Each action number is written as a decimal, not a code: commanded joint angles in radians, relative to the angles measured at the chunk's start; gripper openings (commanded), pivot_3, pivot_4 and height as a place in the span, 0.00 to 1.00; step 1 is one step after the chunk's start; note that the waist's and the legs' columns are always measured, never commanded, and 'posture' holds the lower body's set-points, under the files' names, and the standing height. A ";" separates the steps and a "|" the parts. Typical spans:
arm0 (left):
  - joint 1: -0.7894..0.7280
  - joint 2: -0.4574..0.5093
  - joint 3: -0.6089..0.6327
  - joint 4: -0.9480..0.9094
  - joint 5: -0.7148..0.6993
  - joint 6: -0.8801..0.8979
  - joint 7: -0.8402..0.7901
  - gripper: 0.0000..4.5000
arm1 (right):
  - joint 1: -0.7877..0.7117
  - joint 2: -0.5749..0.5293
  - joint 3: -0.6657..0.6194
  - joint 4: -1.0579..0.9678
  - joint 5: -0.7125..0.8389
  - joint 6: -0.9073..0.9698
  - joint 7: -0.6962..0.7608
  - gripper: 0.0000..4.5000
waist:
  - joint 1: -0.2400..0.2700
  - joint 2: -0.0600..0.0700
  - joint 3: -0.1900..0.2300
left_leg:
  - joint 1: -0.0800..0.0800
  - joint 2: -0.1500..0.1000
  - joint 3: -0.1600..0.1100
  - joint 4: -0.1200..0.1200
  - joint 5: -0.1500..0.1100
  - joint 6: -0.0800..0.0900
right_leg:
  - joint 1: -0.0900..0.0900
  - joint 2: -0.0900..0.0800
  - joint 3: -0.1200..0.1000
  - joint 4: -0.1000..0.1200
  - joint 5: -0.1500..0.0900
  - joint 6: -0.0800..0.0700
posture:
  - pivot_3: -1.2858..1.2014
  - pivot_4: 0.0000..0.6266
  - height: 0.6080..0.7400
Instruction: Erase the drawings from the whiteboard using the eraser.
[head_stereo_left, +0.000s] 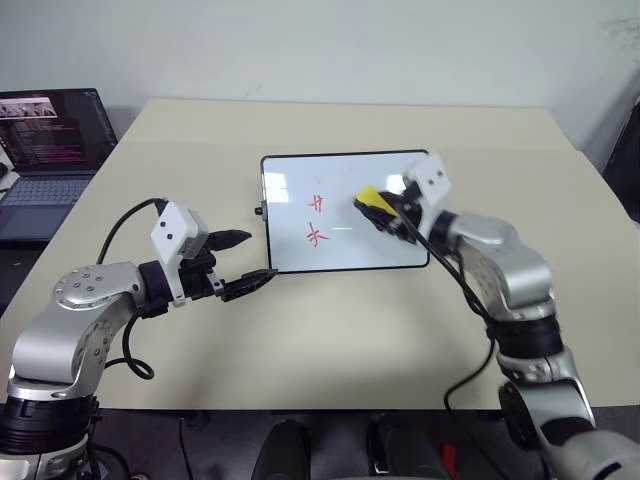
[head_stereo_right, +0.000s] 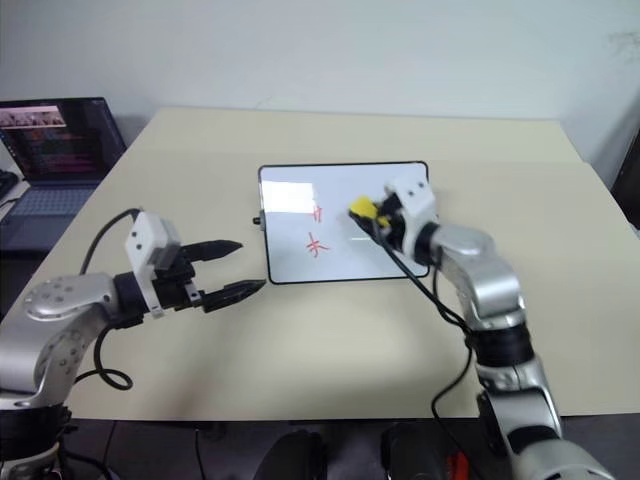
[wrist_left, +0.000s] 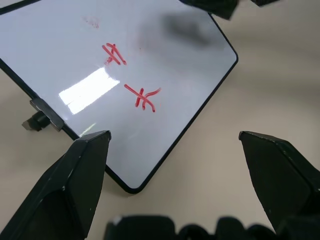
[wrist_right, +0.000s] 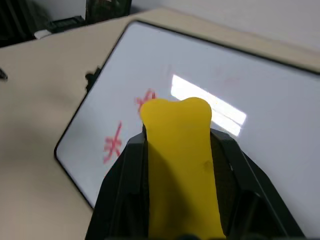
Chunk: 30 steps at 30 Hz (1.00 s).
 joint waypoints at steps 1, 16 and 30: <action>0.001 0.000 0.038 -0.029 -0.019 -0.024 0.002 1.00 | 0.097 -0.025 -0.028 -0.169 0.048 0.031 -0.017 0.28 | 0.000 0.000 0.000 | 0.000 0.000 0.000 0.000 0.000 0.000 | 0.000 0.000 0.000 0.000 0.000 0.000 | 0.52 0.24 1.00; -0.011 0.023 0.049 0.057 0.006 -0.014 0.001 1.00 | 0.187 -0.064 0.065 -0.301 0.023 0.070 -0.153 0.28 | -0.002 0.000 0.000 | 0.001 0.000 0.001 0.000 0.000 0.000 | 0.000 0.002 0.001 0.000 -0.002 0.004 | 0.52 0.24 1.00; -0.006 0.047 0.058 0.039 -0.007 0.008 0.003 1.00 | -0.163 0.096 0.236 0.029 -0.050 -0.029 -0.166 0.28 | -0.004 0.000 0.000 | 0.002 0.002 0.000 0.001 0.000 0.000 | 0.000 0.004 0.001 0.001 0.000 0.000 | 0.52 0.24 1.00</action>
